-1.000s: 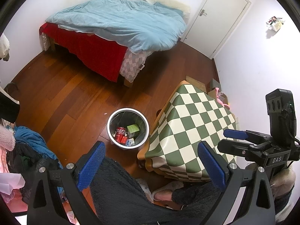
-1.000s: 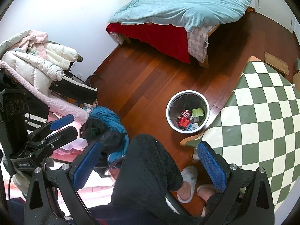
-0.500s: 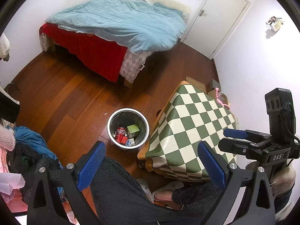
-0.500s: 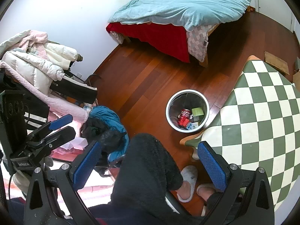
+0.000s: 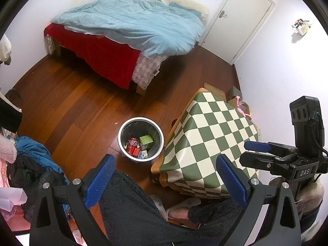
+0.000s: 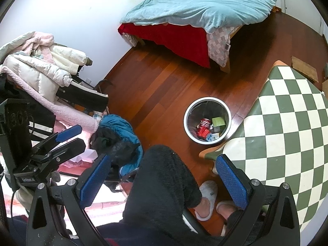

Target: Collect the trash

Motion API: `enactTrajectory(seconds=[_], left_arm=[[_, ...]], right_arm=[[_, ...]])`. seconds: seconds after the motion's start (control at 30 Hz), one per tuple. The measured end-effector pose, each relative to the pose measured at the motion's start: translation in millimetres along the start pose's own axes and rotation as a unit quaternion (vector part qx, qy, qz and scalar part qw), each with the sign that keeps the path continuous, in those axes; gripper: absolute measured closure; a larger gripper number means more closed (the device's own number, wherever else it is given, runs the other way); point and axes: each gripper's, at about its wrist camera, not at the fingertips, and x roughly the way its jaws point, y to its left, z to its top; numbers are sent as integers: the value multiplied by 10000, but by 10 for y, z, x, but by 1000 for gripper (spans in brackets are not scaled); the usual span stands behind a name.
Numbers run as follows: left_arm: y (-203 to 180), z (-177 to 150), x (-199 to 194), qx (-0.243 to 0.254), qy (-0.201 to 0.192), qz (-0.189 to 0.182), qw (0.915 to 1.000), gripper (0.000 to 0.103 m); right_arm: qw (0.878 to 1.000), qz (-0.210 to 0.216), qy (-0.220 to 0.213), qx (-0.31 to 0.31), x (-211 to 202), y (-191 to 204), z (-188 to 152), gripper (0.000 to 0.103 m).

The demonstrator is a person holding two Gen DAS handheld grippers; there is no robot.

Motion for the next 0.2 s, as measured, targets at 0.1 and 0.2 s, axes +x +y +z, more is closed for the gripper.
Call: enactTrajectory(seconds=[0.1,0.2], left_arm=[[5,-8,-16,4,-59,-23,10000,3],[-8,-44,-10,-17,-63,-45,10000,3]], right_arm=[[10000,8,9,-5,10,-4,-5,0],[10000,30,24,-16,9,-10,-18,0]])
